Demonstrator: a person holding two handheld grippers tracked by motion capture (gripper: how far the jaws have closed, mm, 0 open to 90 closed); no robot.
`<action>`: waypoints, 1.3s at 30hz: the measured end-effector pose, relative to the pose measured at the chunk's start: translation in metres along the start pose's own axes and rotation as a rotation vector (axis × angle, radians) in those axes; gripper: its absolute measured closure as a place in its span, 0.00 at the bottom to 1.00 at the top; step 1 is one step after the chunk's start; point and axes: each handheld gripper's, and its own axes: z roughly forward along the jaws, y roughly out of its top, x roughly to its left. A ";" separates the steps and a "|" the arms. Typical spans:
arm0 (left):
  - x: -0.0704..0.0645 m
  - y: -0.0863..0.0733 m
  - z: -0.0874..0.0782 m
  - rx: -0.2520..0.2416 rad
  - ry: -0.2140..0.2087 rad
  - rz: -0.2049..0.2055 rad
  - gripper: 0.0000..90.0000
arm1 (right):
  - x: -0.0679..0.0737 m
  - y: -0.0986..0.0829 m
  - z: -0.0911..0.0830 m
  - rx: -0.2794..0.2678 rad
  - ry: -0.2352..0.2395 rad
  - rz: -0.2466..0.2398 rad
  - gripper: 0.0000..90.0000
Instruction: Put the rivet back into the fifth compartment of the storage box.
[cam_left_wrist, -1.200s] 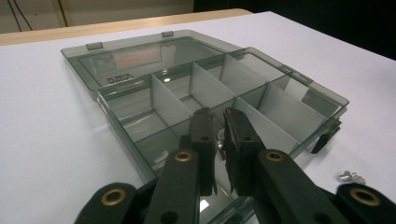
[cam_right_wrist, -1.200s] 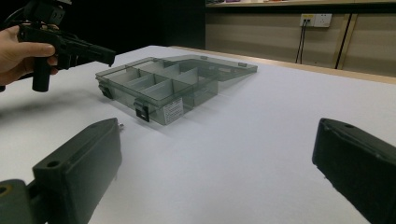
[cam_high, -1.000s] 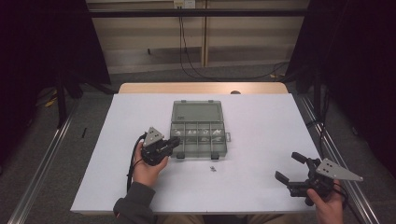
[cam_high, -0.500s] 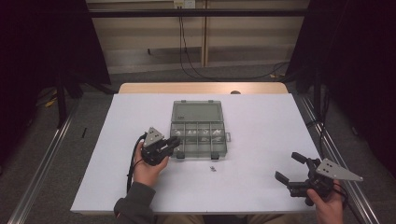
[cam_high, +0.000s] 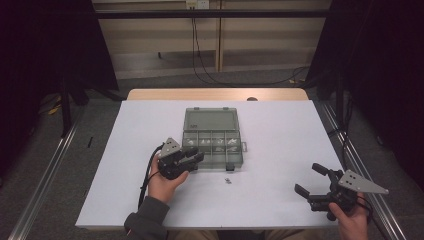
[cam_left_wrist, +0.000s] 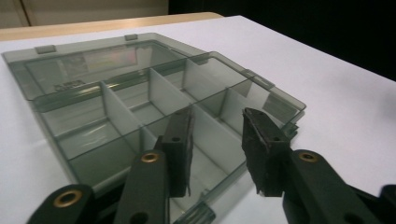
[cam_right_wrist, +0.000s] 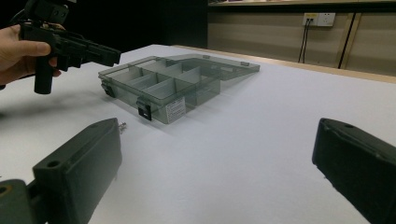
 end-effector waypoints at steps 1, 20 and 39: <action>0.000 0.000 0.000 0.000 0.000 0.000 0.67 | 0.000 0.000 0.000 0.000 0.002 -0.001 0.01; -0.022 0.007 0.012 -0.031 -0.160 0.015 0.23 | 0.000 0.000 0.000 0.003 0.008 -0.005 0.01; -0.046 0.002 0.028 0.037 -0.237 0.085 0.15 | 0.001 0.000 0.001 0.006 0.014 -0.011 0.02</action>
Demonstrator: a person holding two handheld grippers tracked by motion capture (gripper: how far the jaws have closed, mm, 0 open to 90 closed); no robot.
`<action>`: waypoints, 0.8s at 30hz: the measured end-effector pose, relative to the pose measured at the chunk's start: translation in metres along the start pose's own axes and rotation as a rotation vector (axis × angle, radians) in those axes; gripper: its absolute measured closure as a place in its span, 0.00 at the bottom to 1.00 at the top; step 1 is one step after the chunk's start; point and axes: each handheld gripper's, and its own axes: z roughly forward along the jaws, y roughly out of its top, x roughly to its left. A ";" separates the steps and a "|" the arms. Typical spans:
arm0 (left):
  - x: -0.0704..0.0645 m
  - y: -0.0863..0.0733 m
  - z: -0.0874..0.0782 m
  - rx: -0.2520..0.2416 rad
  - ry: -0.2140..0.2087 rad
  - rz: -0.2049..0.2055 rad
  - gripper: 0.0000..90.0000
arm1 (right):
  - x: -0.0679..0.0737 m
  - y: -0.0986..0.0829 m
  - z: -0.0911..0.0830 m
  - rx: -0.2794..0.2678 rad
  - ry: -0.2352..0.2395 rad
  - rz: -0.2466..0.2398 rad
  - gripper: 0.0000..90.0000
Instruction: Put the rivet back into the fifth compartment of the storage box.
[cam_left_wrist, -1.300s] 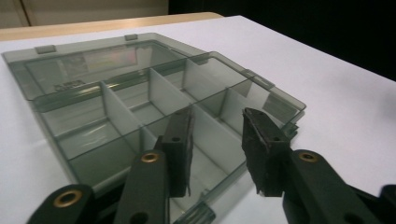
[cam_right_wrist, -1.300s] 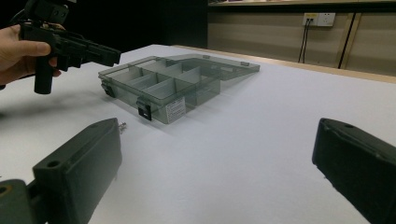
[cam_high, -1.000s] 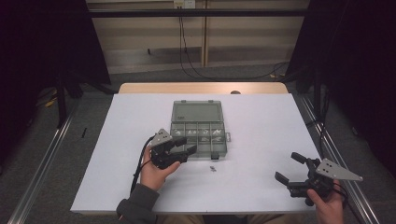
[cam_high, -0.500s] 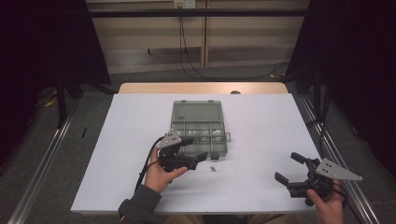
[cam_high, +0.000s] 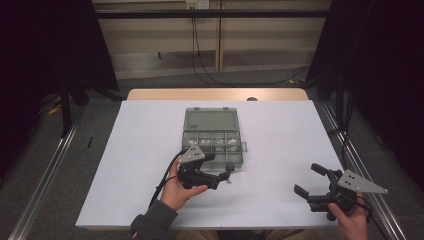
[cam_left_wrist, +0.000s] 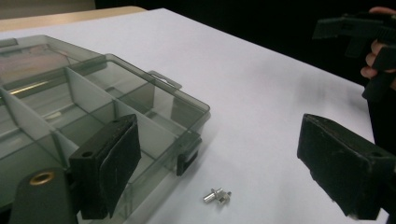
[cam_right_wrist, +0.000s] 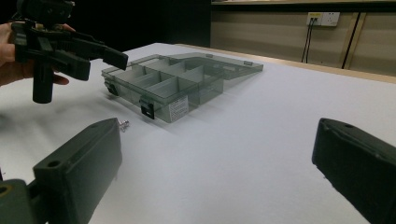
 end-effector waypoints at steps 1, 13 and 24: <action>-0.002 -0.002 0.003 0.008 -0.004 0.008 0.15 | 0.000 0.000 0.000 0.000 0.001 0.000 0.02; -0.007 -0.008 0.014 0.102 0.015 0.037 0.34 | 0.001 0.000 0.000 0.001 0.005 0.000 0.02; -0.005 -0.012 0.019 0.195 0.044 0.067 0.69 | 0.001 0.000 0.001 0.004 0.007 -0.005 0.02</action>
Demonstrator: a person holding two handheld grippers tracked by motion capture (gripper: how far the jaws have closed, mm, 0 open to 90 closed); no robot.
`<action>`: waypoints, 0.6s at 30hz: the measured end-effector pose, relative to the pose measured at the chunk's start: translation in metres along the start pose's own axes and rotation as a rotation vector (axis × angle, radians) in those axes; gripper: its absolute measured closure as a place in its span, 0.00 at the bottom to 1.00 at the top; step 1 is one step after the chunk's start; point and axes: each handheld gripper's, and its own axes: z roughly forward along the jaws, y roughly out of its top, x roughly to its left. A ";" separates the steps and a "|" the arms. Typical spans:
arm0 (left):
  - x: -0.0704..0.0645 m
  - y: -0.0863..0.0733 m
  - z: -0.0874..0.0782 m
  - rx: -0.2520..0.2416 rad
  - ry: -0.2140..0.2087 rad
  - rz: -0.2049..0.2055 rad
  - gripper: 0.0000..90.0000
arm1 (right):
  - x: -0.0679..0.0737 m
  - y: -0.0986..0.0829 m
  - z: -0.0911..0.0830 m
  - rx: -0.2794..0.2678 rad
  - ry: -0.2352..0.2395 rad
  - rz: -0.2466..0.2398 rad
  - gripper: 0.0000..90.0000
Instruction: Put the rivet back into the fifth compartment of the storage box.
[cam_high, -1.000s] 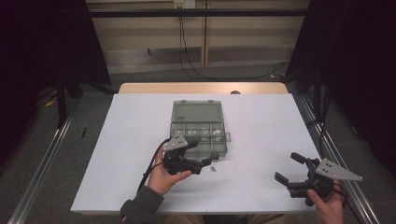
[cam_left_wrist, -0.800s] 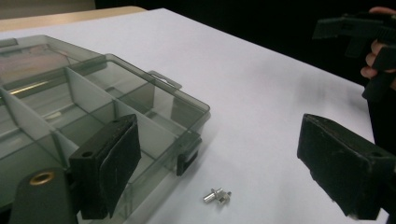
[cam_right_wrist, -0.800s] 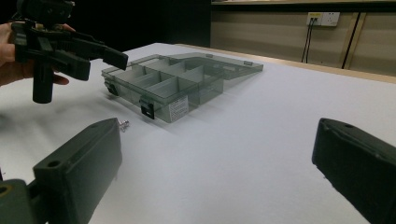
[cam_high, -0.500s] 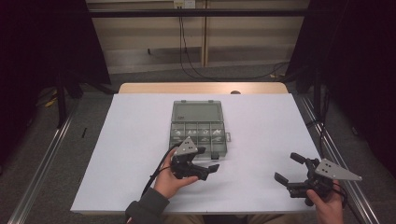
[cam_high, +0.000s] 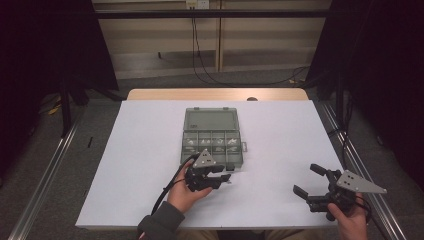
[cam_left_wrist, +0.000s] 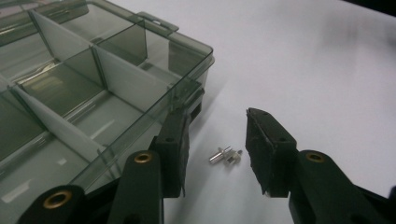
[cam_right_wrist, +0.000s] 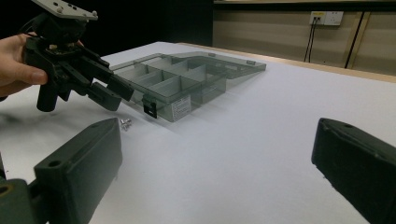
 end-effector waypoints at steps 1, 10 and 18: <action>0.000 -0.001 0.002 0.016 -0.001 0.005 0.72 | 0.000 0.000 0.000 0.000 0.000 0.000 0.02; 0.000 -0.002 0.004 0.034 -0.042 -0.004 0.79 | 0.000 0.000 0.000 -0.001 -0.005 0.001 0.02; -0.002 -0.005 0.009 0.079 -0.059 0.008 0.80 | 0.000 0.001 -0.001 -0.005 -0.006 0.004 0.02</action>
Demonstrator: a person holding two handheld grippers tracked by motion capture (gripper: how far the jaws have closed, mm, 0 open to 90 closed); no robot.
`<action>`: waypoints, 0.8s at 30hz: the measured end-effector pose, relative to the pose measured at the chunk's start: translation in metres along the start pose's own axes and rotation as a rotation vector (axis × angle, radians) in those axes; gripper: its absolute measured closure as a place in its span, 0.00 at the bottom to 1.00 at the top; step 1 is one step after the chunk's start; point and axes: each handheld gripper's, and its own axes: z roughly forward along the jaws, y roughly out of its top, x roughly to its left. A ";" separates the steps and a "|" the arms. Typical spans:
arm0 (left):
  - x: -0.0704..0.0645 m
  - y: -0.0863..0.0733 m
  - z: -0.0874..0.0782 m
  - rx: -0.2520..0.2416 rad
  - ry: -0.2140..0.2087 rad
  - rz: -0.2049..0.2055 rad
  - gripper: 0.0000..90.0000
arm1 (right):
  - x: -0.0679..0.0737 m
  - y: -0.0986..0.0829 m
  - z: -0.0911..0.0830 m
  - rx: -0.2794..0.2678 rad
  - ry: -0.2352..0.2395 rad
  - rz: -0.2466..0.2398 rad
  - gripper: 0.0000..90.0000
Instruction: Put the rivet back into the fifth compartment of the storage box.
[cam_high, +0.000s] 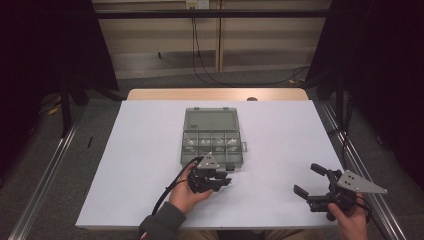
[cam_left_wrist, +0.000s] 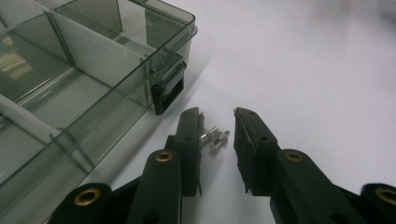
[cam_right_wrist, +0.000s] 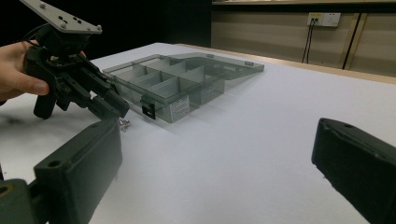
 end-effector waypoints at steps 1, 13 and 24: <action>0.000 0.000 0.001 0.006 -0.005 -0.001 0.80 | 0.000 0.000 0.000 0.001 0.000 0.000 0.02; -0.002 -0.002 0.004 0.043 -0.028 0.015 0.89 | 0.000 0.000 0.000 0.001 0.003 0.001 0.02; -0.004 -0.002 0.004 0.048 -0.017 0.035 0.96 | 0.000 0.000 0.000 0.001 0.000 0.001 0.02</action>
